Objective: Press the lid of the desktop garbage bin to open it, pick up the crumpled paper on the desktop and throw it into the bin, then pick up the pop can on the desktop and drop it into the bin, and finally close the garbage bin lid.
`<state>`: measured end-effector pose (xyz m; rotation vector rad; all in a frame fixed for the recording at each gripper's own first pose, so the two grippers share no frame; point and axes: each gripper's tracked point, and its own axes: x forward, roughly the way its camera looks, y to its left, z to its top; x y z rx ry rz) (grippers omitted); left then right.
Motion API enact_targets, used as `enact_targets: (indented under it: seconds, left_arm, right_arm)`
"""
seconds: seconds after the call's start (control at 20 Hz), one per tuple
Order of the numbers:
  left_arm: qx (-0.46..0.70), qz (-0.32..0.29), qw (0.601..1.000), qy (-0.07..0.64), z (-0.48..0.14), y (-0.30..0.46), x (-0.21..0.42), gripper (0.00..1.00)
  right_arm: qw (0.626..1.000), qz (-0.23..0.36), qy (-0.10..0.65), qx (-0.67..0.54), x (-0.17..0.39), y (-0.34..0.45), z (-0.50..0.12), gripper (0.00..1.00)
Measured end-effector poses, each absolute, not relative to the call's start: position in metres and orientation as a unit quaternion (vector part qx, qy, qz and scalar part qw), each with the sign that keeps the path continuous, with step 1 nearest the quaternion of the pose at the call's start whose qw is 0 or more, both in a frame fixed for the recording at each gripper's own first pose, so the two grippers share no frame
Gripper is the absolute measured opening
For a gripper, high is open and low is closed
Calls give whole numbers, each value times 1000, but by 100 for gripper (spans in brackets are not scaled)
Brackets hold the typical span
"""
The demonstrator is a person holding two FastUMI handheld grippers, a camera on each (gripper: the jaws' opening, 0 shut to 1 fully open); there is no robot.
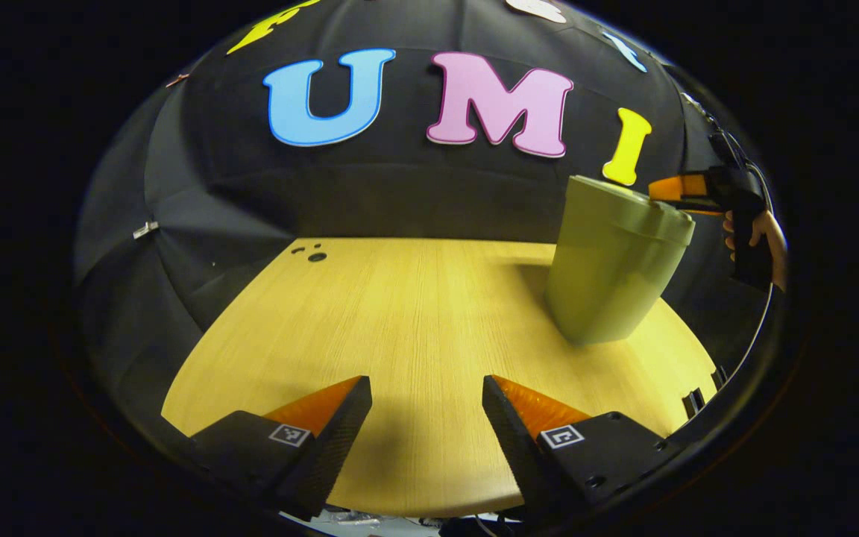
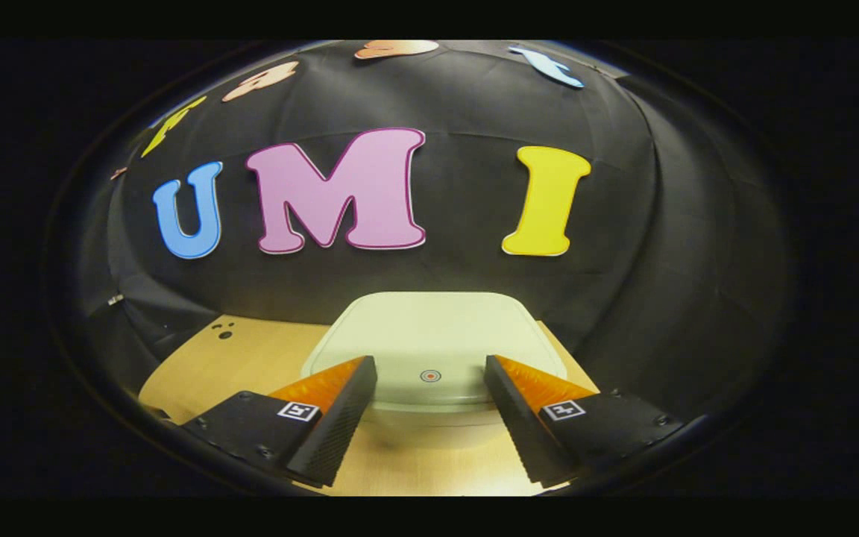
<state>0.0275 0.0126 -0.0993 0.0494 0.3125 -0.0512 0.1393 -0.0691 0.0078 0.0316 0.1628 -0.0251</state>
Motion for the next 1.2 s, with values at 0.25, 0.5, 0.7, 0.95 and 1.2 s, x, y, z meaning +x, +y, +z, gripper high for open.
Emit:
enact_targets:
  seconds: [0.25,0.5,0.7,0.95,1.2]
  left_arm:
    - [19,-23,995,91,-33,-1,35,96]
    - [5,-5,1000,22,27,-22,30,96]
    - [-9,17,999,-26,61,-41,16,96]
    - [-8,17,998,-52,77,-58,3,96]
    - [30,-10,998,-52,66,-51,-24,95]
  right_arm:
    - [998,27,55,26,123,-49,26,97]
    - [997,62,24,27,95,-36,44,97]
    - [995,98,0,10,72,-27,49,97]
    - [992,123,-27,3,40,-14,46,97]
    - [996,86,-9,34,-1,-7,26,97]
